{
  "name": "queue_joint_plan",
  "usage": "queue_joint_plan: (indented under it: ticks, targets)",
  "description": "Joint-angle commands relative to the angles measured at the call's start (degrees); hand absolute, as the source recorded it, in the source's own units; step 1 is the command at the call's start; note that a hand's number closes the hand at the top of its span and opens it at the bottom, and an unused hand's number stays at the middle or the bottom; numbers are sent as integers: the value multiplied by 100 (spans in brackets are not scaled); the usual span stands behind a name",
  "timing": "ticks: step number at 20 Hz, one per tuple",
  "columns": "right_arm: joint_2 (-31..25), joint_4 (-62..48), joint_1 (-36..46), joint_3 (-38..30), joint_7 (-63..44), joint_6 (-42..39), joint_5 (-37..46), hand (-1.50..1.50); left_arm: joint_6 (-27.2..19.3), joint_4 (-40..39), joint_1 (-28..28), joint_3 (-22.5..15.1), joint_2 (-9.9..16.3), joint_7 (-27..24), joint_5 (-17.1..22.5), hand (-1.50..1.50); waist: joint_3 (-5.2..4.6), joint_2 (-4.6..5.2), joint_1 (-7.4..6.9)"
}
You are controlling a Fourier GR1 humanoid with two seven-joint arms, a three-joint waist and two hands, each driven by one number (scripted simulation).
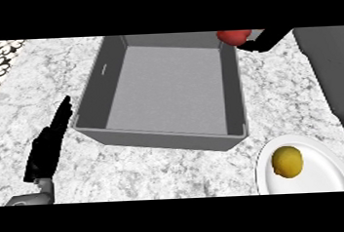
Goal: Pick the bell pepper from the plate and place it in the cardboard box
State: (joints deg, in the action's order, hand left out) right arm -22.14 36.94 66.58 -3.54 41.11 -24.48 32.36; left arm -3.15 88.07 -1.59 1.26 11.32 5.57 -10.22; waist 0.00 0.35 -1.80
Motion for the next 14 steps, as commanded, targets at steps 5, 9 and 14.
queue_joint_plan:
  ticks: [5, 9, 14]
  targets:
    - [931, -68, 619, 248, -749, -119, 35, 150, -252, 103, 9, -76, -158, 43, -273, 0, -2, -30, 94]
    - [1463, -472, 852, 421, -1046, 225, 281, 150, 82, 29, 2, 214, 95, -45, 52, 0, -4, -8, 37]
    - [1804, -880, 844, 588, -1090, 483, 556, 150, -35, 169, 4, -62, -164, 191, -141, 0, -1, -2, 38]
